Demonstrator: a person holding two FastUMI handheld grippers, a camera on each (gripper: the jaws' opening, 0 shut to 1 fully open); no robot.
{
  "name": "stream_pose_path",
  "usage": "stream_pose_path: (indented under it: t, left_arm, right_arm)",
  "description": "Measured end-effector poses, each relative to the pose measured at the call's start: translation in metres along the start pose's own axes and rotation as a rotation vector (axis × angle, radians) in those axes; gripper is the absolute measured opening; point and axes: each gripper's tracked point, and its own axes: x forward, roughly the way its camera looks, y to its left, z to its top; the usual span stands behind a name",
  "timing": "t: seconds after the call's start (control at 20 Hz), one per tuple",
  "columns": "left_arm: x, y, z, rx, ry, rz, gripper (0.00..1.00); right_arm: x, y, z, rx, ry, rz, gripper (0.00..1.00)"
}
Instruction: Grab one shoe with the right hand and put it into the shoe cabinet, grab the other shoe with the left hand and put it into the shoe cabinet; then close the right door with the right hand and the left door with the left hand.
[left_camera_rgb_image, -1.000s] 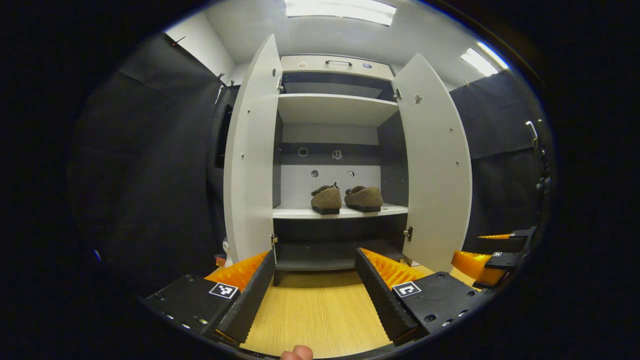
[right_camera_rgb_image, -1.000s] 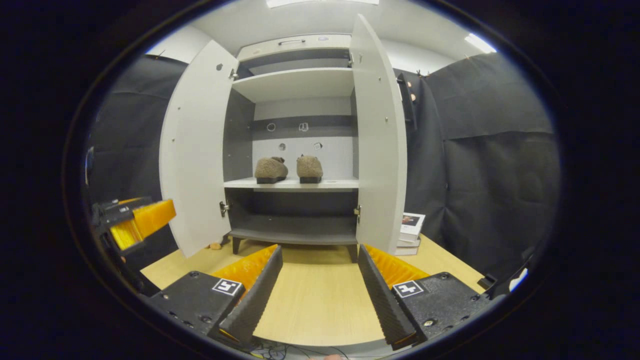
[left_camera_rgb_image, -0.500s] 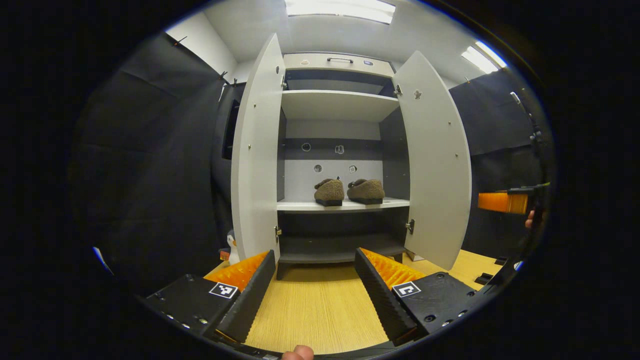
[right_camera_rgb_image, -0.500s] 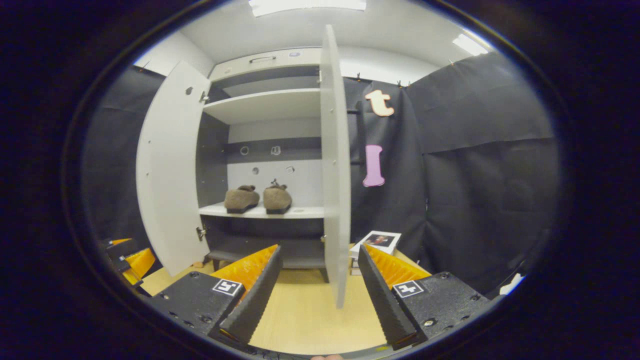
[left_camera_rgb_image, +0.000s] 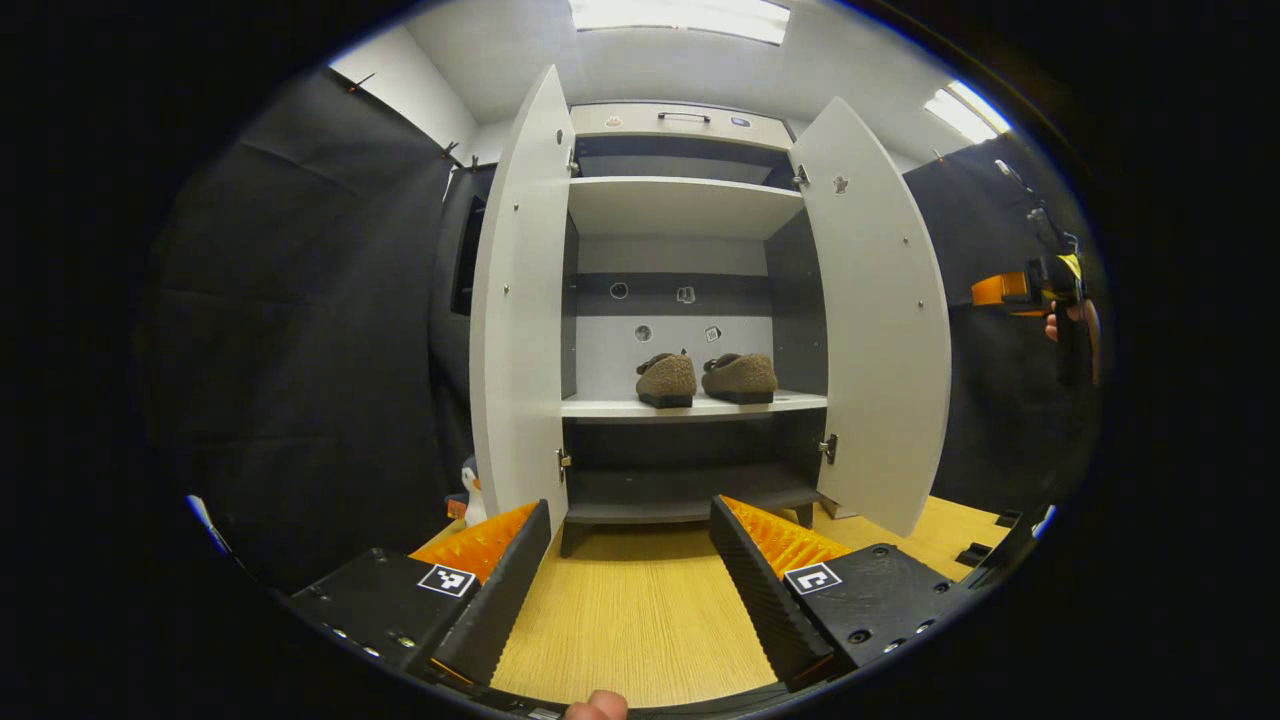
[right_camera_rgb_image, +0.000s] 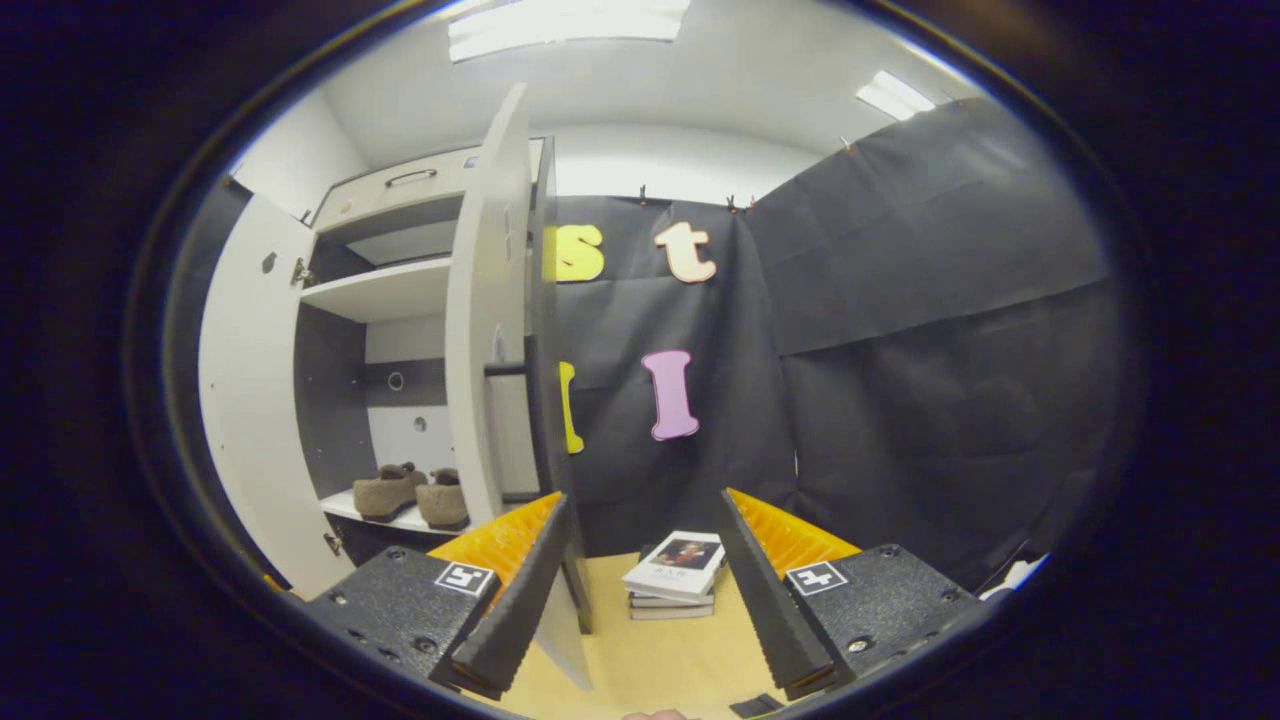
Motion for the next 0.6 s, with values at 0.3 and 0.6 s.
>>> stream_pose_path:
  t: [0.3,0.6]
  left_arm:
    - [0.000,0.003,0.000,0.004,0.008,0.013,0.96]
    - [0.000,0.002,-0.006,-0.001,0.024,0.018,0.96]
  right_arm:
    - [0.064,0.004,0.031,-0.119,0.009,0.030,0.91]
    - [0.081,0.016,0.030,-0.076,0.025,0.066,0.90]
